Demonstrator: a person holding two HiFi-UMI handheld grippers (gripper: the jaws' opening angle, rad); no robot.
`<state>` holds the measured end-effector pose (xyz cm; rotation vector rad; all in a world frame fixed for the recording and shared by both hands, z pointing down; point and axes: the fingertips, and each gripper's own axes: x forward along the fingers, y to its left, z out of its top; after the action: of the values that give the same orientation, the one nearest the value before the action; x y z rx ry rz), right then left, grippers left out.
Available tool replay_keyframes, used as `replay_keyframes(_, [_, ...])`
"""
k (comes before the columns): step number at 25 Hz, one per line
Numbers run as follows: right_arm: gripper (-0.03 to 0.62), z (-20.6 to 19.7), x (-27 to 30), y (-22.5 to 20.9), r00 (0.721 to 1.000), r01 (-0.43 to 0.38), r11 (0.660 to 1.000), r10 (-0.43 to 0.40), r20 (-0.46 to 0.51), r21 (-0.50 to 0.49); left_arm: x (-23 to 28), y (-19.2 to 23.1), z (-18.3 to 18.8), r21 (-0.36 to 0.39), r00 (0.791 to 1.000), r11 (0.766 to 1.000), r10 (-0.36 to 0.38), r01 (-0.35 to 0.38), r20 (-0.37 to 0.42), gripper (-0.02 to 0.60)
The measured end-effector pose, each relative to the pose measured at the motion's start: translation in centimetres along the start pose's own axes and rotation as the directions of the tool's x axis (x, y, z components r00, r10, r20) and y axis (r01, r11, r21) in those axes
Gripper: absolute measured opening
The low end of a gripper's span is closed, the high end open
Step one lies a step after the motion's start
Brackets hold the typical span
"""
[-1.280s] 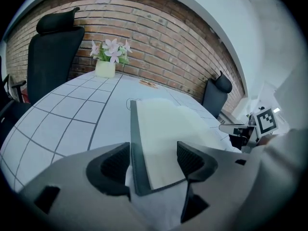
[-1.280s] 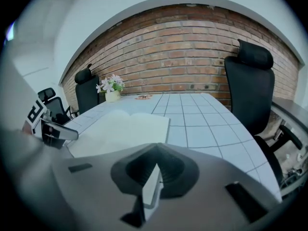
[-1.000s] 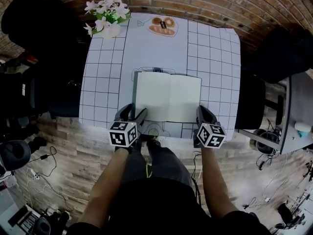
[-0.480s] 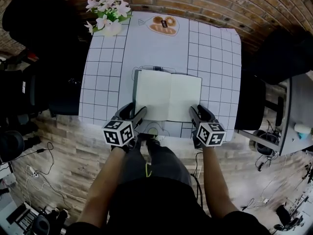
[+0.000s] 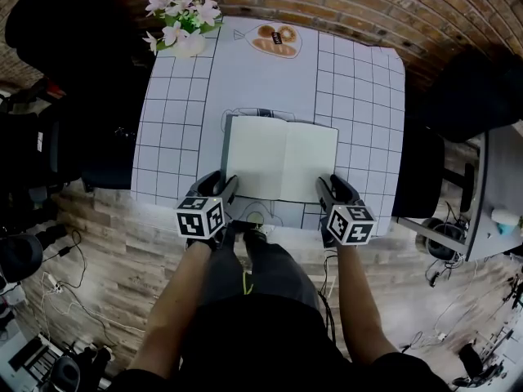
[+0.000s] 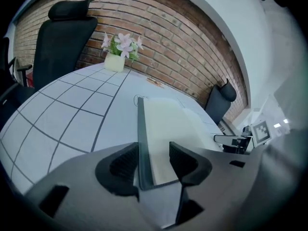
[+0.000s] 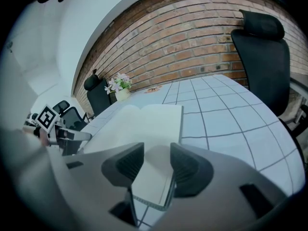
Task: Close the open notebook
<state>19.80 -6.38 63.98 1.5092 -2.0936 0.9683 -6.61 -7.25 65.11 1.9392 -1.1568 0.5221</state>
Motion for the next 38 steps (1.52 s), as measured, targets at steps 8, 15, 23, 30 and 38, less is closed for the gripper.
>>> replay_keyframes(8, [0.181, 0.0, 0.0, -0.1, 1.0, 0.005, 1.0, -0.005, 0.005, 0.001, -0.6, 0.1, 0.6, -0.133, 0.997, 0.989, -0.054, 0.06, 0.05, 0.068])
replay_keyframes(15, [0.181, 0.1, -0.1, -0.1, 1.0, 0.001, 1.0, -0.001, 0.006, 0.012, -1.0, -0.1, 0.7, -0.248, 0.989, 0.959, -0.112, 0.134, 0.099, 0.031])
replay_keyframes(23, [0.181, 0.1, -0.1, 0.0, 1.0, -0.007, 1.0, 0.007, 0.005, 0.016, -3.2, -2.4, 3.1, -0.264, 0.948, 0.92, -0.234, 0.288, 0.217, 0.028])
replay_keyframes(30, [0.181, 0.0, -0.1, -0.1, 1.0, -0.01, 1.0, 0.01, 0.009, 0.02, -4.6, -6.4, 5.2, -0.205, 0.907, 0.9, -0.326, 0.384, 0.267, 0.029])
replay_keyframes(38, [0.179, 0.2, -0.3, 0.0, 1.0, -0.017, 1.0, 0.016, 0.021, 0.017, -4.8, -9.6, 6.3, -0.169, 0.859, 0.86, -0.423, 0.481, 0.289, 0.029])
